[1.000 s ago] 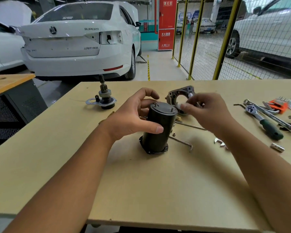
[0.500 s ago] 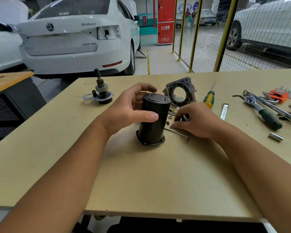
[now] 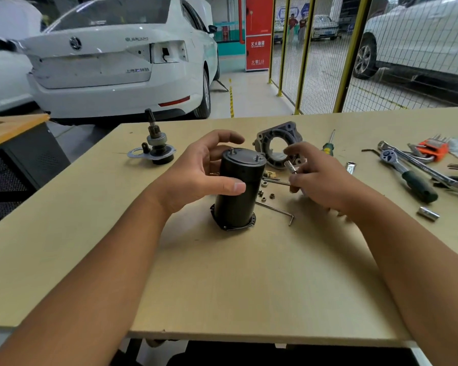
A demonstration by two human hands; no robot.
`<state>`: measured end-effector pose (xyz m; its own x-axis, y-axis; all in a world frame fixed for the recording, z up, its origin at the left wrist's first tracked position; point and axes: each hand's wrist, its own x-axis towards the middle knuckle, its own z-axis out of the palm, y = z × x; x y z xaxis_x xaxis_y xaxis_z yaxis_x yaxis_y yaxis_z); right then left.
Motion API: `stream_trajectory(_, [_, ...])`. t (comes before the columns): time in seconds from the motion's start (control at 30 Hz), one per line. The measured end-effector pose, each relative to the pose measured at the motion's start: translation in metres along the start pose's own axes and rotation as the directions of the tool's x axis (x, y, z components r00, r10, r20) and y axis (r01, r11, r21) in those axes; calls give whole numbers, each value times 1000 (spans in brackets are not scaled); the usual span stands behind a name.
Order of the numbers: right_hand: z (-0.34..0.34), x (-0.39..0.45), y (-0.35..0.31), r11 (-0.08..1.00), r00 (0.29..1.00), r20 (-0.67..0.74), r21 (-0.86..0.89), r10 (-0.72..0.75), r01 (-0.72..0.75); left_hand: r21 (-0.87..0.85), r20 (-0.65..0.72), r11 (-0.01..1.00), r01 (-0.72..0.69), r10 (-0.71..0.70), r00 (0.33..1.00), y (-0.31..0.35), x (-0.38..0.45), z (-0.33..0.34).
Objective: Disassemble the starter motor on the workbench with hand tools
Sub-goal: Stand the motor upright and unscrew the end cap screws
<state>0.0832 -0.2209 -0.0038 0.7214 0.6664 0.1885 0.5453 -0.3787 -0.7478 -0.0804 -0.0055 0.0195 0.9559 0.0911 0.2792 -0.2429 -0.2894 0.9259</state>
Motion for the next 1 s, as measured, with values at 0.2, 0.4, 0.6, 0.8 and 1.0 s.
stream_trajectory(0.2, [0,2,-2,997,1000,-12,-73,14,-15,-5,4,1000,9,-9,1000,0,0,0])
stream_trajectory(0.4, [6,-5,-9,908,997,-21,-414,-75,60,-62,16,997,48,-47,999,-5,0,3])
stream_trajectory(0.6, [11,-5,-10,884,995,-65,-466,-76,37,7,144,994,108,-108,984,-7,-2,17])
stream_trajectory(0.8, [9,-6,-9,918,990,-100,-393,-96,49,42,116,998,53,-57,992,-5,-3,27])
stream_trajectory(1.0, [6,-24,-38,839,914,-76,372,-400,398,152,67,984,98,-109,992,5,0,29])
